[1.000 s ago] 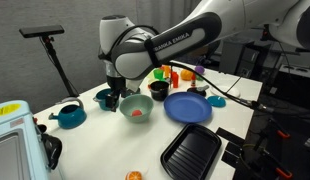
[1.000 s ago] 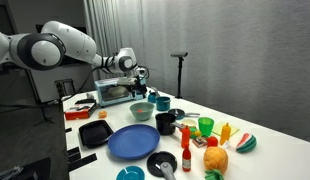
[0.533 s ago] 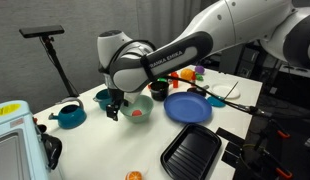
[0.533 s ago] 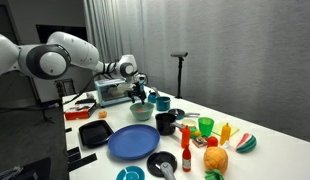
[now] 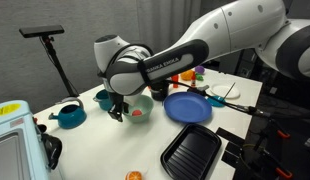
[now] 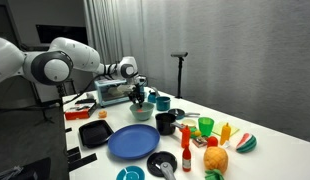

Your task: Pick up the bowl and pour it's contents in the cup

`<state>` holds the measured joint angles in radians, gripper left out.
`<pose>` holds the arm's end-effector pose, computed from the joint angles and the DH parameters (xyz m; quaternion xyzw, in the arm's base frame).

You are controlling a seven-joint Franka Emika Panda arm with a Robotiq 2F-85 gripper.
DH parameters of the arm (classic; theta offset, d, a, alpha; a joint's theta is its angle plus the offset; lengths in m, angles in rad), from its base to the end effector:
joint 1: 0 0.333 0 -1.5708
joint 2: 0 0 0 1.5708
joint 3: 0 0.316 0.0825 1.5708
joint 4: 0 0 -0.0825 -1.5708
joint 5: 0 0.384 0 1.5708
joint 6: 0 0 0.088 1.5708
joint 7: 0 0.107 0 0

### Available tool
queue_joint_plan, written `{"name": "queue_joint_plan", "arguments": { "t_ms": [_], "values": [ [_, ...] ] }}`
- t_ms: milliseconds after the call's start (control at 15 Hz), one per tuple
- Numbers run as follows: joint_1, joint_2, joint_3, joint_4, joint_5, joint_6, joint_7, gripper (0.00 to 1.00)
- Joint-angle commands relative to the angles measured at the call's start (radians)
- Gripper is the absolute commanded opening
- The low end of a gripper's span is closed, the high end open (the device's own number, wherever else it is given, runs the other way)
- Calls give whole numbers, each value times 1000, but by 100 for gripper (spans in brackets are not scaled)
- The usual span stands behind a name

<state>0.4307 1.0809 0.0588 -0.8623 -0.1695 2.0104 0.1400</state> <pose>0.7205 0.3494 0.2461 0.9798 0.1902 0.0484 0.0394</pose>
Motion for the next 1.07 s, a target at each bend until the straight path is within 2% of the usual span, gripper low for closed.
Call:
{"name": "queue_joint_plan", "arguments": {
  "t_ms": [0,200,267,600,1000],
  "values": [
    [-4,46,-2,114,12,-80,-23,27],
    [-28,35,23,115,20,-100,-86,3],
    [-40,30,34,115,25,-100,-128,1],
    [-102,5,100,155,91,-85,-297,2],
    [-188,-68,199,200,216,-128,-359,2]
  ]
}}
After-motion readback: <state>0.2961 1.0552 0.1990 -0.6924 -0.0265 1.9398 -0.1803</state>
